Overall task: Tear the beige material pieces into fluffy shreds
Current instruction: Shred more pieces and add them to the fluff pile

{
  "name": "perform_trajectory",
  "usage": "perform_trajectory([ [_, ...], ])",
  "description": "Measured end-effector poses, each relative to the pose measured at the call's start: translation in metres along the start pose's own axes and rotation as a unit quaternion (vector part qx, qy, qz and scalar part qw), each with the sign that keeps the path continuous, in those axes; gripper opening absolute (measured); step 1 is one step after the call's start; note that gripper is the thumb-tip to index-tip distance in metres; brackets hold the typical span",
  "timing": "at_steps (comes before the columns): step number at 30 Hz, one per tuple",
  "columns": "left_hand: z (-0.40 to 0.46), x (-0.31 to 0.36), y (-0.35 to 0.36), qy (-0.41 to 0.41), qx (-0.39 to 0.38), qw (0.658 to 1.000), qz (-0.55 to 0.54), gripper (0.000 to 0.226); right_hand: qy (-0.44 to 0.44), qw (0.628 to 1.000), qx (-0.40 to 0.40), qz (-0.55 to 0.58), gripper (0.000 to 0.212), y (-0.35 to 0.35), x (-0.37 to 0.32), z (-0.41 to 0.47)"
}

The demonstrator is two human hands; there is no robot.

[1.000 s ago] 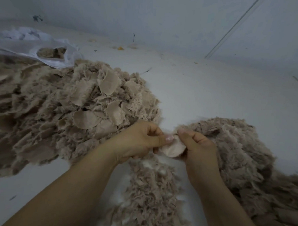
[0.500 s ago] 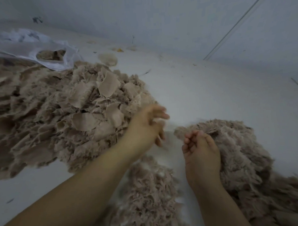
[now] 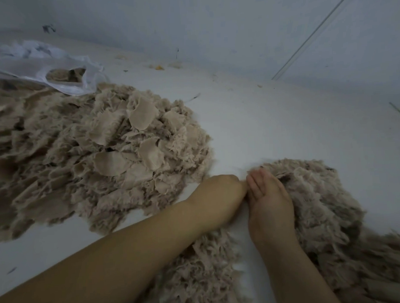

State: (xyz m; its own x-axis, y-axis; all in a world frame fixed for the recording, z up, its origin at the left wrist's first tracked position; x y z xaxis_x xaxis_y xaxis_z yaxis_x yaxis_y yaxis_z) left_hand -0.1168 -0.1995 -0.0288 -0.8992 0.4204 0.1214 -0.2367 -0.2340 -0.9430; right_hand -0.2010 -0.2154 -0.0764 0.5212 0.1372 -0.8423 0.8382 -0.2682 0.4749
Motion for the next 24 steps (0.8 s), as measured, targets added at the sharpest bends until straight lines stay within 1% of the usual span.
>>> perform_trajectory([
  [2,-0.007,0.002,-0.004,0.008,0.0,1.0,-0.005,0.024,0.006,1.0,0.004,0.015,0.03,-0.001,0.0,0.001],
  [5,-0.013,-0.002,-0.008,0.005,-0.001,1.0,-0.025,0.026,0.015,0.999,-0.002,0.028,0.032,-0.001,0.002,-0.001],
  [8,-0.016,-0.004,-0.004,0.0,-0.001,1.0,-0.026,0.024,0.016,0.999,-0.021,0.022,0.023,0.002,0.004,-0.001],
  [12,-0.017,-0.019,0.003,-0.041,0.005,0.997,-0.072,0.022,0.042,0.999,-0.019,0.011,0.024,0.003,0.011,0.001],
  [14,-0.018,-0.031,0.001,-0.087,0.034,0.987,-0.134,0.013,0.053,0.998,-0.015,0.009,0.027,0.003,0.013,0.003],
  [15,-0.019,-0.038,-0.001,-0.119,0.052,0.974,-0.186,0.012,0.054,0.998,-0.013,0.009,0.028,0.003,0.013,0.003],
  [16,-0.024,-0.045,-0.002,-0.16,0.067,0.952,-0.253,0.018,0.054,0.998,-0.012,0.009,0.03,0.002,0.013,0.004],
  [18,-0.036,-0.057,0.003,-0.235,0.078,0.883,-0.398,0.026,0.051,0.999,-0.006,0.011,0.038,0.001,0.013,0.003],
  [19,-0.043,-0.06,0.004,-0.258,0.082,0.85,-0.451,0.029,0.051,0.999,-0.001,0.015,0.04,0.0,0.013,0.004],
  [22,-0.052,-0.063,0.0,-0.285,0.101,0.755,-0.581,0.033,0.046,0.999,0.008,0.024,0.038,-0.001,0.013,0.005],
  [24,-0.052,-0.066,-0.006,-0.29,0.112,0.708,-0.635,0.032,0.039,0.999,0.001,0.012,0.035,0.0,0.011,0.004],
])
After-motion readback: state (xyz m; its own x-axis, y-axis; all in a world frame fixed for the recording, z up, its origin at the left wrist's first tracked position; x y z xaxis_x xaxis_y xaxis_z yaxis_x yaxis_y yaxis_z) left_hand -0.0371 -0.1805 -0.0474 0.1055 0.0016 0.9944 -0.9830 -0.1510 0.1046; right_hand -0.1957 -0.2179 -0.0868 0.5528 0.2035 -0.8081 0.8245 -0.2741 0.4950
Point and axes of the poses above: each hand's wrist, its own z-axis towards the middle knuckle, its own y-axis out of the palm, x = y × z, the point moved 9 cm from there along z, towards the middle knuckle, and after that the axes turned 5 degrees about x, right-handed, at the moved point
